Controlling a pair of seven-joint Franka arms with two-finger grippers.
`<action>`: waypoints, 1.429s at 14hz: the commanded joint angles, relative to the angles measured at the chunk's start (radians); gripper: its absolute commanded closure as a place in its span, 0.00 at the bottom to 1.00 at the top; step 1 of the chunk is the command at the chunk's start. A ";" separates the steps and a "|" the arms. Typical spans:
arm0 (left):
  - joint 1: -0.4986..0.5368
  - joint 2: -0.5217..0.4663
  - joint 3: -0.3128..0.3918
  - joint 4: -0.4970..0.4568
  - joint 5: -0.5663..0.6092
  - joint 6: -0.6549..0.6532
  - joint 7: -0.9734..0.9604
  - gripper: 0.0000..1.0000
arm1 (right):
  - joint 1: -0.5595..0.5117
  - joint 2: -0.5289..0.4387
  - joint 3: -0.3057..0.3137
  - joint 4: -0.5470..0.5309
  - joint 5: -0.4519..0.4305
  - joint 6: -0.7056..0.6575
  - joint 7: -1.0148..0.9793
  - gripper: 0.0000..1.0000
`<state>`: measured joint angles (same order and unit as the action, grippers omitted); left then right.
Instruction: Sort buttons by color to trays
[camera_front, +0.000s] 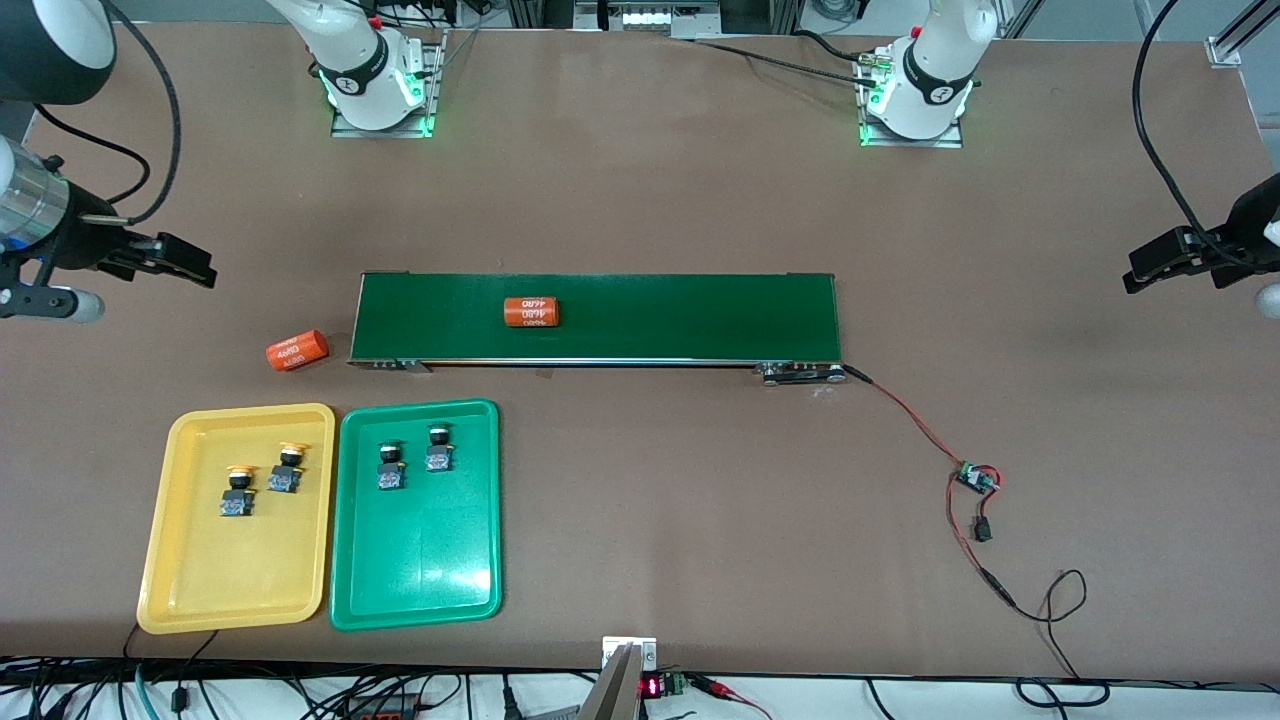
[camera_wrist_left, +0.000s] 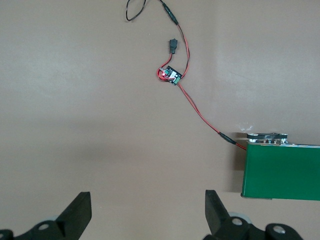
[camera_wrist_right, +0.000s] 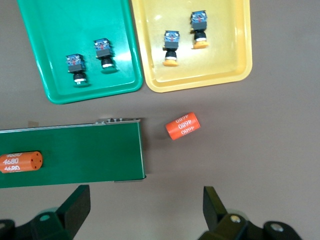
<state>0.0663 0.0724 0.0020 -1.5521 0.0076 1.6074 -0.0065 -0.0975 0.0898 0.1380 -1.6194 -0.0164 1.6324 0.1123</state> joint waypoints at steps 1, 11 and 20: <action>0.003 -0.023 0.004 -0.023 -0.018 0.005 0.011 0.00 | 0.015 0.007 -0.001 0.012 0.013 0.003 -0.011 0.00; 0.003 -0.023 0.004 -0.025 -0.017 0.008 0.011 0.00 | 0.085 0.010 0.000 0.004 0.015 0.013 0.007 0.00; 0.003 -0.023 0.004 -0.023 -0.017 0.011 0.011 0.00 | 0.081 0.010 -0.001 0.009 0.007 0.014 0.004 0.00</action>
<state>0.0665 0.0724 0.0026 -1.5521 0.0076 1.6075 -0.0065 -0.0137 0.0985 0.1364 -1.6195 -0.0153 1.6425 0.1148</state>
